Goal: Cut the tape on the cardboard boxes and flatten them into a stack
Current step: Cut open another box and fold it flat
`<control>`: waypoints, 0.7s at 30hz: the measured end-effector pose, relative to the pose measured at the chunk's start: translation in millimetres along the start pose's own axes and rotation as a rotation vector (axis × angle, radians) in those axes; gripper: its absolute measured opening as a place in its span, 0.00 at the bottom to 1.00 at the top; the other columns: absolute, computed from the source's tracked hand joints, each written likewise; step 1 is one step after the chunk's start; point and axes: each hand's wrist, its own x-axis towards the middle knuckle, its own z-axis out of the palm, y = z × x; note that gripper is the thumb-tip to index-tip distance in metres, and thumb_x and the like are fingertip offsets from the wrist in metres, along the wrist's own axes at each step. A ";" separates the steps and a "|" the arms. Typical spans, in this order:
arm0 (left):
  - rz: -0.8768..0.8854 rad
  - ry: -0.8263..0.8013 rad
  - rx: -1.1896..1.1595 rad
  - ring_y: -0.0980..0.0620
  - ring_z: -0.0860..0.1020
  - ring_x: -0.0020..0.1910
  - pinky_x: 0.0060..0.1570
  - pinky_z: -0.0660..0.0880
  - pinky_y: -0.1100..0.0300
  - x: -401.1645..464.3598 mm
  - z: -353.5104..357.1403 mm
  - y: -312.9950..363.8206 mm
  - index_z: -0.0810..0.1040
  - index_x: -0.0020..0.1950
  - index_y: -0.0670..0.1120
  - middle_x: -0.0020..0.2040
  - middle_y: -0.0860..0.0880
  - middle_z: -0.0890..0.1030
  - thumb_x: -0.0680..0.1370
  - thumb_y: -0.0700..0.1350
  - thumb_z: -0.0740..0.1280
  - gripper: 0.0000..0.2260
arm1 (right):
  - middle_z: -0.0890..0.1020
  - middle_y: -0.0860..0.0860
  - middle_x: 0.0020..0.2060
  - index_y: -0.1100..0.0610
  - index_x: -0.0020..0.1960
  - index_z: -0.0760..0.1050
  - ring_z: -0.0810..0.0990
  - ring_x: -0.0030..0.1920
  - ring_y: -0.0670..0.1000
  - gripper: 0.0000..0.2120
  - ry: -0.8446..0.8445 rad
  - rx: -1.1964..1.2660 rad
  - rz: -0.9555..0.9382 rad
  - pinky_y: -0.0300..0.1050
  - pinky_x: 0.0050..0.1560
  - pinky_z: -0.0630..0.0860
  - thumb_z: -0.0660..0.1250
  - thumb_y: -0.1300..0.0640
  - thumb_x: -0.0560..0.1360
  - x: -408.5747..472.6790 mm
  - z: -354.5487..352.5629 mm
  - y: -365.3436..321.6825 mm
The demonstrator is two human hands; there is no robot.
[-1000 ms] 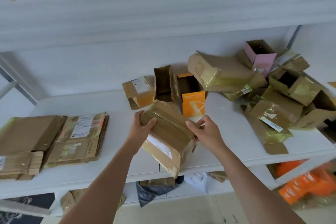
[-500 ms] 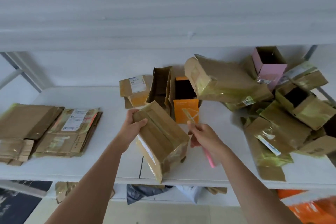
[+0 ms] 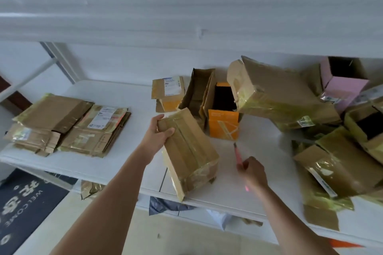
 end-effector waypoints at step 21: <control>0.028 -0.156 -0.027 0.44 0.78 0.58 0.60 0.78 0.45 -7.1 -25.0 -4.2 0.72 0.61 0.55 0.59 0.43 0.77 0.75 0.45 0.74 0.18 | 0.82 0.47 0.40 0.50 0.48 0.78 0.82 0.44 0.46 0.04 -0.012 0.719 -0.566 0.38 0.44 0.80 0.65 0.54 0.80 -65.9 -19.9 -152.1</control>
